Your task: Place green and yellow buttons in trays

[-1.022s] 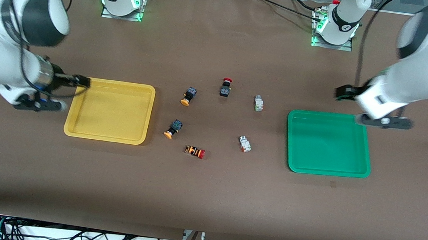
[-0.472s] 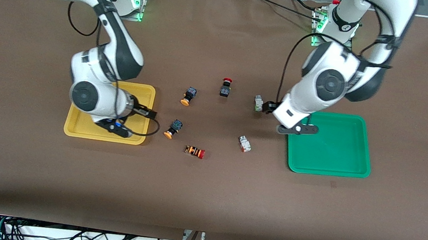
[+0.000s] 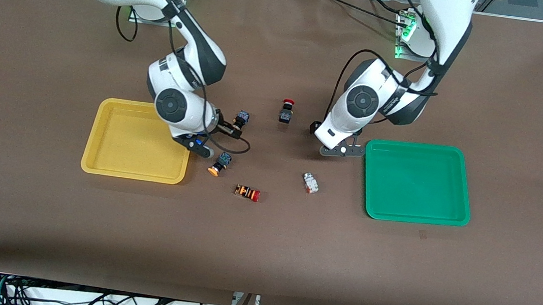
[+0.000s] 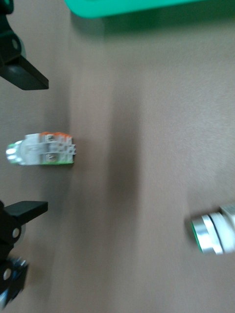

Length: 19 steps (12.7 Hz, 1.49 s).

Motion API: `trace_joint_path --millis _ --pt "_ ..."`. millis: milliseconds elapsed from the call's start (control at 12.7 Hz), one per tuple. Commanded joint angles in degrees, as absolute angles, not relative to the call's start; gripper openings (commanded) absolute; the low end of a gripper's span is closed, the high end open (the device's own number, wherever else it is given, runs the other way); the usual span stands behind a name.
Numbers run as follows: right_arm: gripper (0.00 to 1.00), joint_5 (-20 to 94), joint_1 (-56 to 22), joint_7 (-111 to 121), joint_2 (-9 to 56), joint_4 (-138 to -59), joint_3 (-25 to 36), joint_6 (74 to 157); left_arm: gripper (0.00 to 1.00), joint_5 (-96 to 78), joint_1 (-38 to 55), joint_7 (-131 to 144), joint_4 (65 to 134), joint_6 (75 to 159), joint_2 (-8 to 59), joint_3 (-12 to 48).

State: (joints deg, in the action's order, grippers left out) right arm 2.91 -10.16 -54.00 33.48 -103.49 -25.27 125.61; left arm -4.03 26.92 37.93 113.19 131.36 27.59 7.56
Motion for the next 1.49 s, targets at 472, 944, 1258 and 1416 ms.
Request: trace_joint_path --millis 472,944,1258,1416 --pt "0.47 2.4 -13.1 -55.5 36.9 -110.0 -25.8 136.2 0.0 -2.3 25.6 35.3 111.1 120.0 25.5 6.5" --pt "0.0 2.4 -8.1 -45.3 31.8 -107.5 -25.0 126.9 0.0 1.0 8.2 15.7 108.7 114.8 25.2 6.5" --pt "0.0 2.4 -5.2 -18.5 29.2 -103.9 -11.2 112.6 1.0 1.8 7.4 16.4 107.3 124.5 30.1 6.4" --pt "0.0 2.4 -5.2 -8.7 30.1 -104.8 -4.5 112.7 1.0 0.9 7.5 17.6 102.8 123.0 28.7 7.0"
